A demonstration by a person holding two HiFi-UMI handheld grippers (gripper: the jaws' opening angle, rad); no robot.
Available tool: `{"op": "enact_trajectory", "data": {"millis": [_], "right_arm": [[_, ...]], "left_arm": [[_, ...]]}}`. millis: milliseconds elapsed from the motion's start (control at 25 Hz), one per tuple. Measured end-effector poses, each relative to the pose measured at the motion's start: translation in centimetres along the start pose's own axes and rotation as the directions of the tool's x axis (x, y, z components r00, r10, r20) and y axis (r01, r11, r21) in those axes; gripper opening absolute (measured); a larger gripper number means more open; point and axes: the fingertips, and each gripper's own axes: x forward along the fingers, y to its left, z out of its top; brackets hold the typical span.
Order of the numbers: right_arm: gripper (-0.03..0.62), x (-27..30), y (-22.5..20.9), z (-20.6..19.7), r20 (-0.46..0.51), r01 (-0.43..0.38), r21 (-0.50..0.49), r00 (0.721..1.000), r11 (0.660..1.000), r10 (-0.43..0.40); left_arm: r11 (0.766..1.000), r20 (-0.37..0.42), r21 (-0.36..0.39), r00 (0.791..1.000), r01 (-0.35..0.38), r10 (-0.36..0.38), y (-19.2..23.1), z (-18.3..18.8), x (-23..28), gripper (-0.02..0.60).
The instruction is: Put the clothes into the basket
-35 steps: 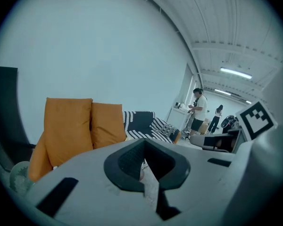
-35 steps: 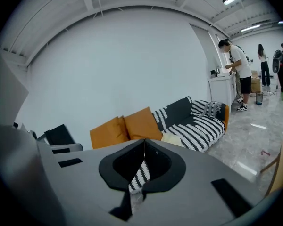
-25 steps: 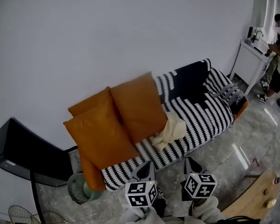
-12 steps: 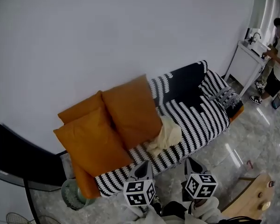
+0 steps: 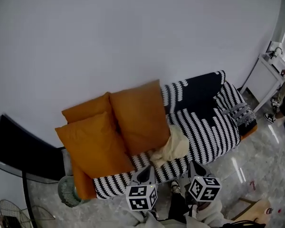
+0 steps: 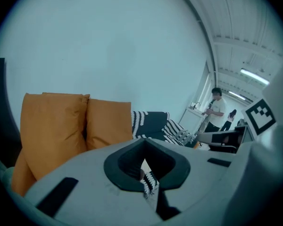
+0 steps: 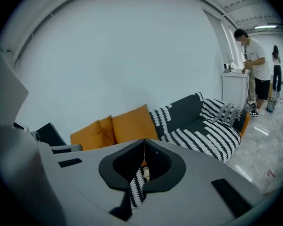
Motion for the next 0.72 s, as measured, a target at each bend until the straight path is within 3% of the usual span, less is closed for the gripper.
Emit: {"op": "enact_trajectory", "data": {"millis": [160,280,520,720], "right_arm": [[0.025,4.4,-0.4,3.5,-0.033,-0.078,-0.092,0.997,0.993,0.075],[0.025,7.2,-0.7,4.6,-0.077,-0.124,-0.140,0.991,0.982,0.114],[0.025,10.6,-1.6,3.2,-0.175,-0.181,-0.181,0.973,0.967,0.149],[0.025,13.2,-3.3,0.9,-0.221,-0.178,-0.137,0.964,0.975,0.145]], "left_arm": [[0.995,0.011,-0.067,0.997,-0.072,0.073,0.4,1.4,2.9,0.002],[0.991,0.013,-0.073,0.994,-0.111,0.112,0.4,2.0,4.8,0.002],[0.968,-0.012,-0.159,0.980,-0.196,0.197,2.2,0.7,7.0,0.002],[0.964,-0.064,-0.149,0.975,-0.221,0.214,3.1,-1.9,8.3,0.002]]}}
